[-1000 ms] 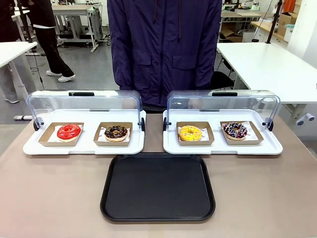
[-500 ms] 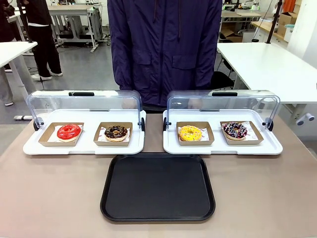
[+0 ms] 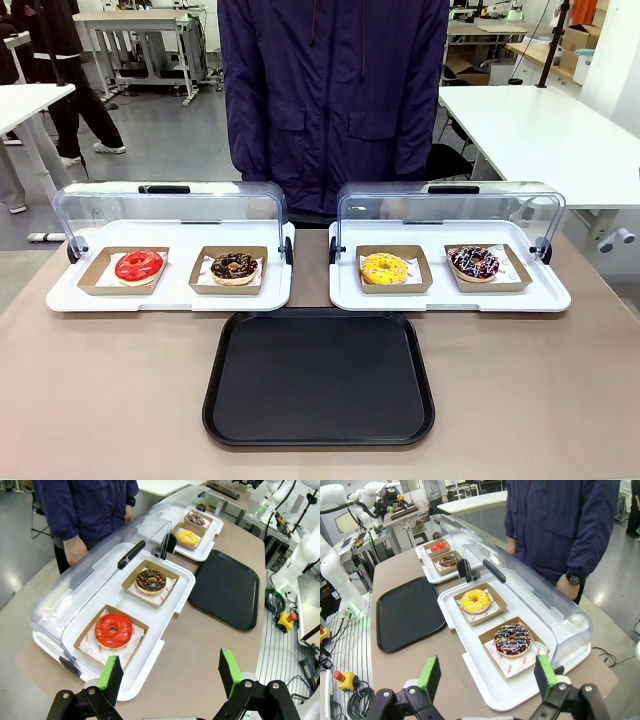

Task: Move the fourth donut from the left to the tray.
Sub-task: Pick up the Paper togo box containing the Donut indicated by the person and place it on the Handle tray.

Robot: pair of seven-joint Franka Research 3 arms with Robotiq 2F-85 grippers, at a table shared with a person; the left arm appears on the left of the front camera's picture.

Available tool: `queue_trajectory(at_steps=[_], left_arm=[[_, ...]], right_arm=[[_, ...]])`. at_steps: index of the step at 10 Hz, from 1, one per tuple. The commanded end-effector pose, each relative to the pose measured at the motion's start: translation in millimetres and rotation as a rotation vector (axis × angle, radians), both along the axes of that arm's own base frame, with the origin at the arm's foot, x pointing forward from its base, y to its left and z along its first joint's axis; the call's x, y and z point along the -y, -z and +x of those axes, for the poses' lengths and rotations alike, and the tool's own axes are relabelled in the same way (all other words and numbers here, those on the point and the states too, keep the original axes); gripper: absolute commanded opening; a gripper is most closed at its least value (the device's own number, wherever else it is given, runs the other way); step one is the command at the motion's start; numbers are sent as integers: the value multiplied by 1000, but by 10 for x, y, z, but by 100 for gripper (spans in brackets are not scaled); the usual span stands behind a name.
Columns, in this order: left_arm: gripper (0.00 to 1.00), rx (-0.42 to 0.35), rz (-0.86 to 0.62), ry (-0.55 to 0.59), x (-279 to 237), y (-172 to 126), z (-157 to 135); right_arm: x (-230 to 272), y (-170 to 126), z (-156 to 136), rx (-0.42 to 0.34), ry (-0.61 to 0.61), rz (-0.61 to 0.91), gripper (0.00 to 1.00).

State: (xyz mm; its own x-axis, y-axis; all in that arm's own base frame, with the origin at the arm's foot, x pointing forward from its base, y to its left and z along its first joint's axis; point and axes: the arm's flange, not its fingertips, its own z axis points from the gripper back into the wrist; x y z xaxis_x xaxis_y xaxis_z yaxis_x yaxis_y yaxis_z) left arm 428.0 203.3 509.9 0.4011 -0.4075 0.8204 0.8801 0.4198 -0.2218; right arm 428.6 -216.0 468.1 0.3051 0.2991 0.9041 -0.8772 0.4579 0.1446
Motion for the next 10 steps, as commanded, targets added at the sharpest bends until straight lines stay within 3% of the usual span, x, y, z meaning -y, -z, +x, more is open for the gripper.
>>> queue_trajectory(at_steps=[1, 10], left_arm=[[100, 13, -5, 2, 14, -13, -35], [100, 13, -5, 2, 14, -13, -35]], right_arm=[[-10, -11, 2, 10, -6, 5, 100], [-10, -11, 2, 10, -6, 5, 100]])
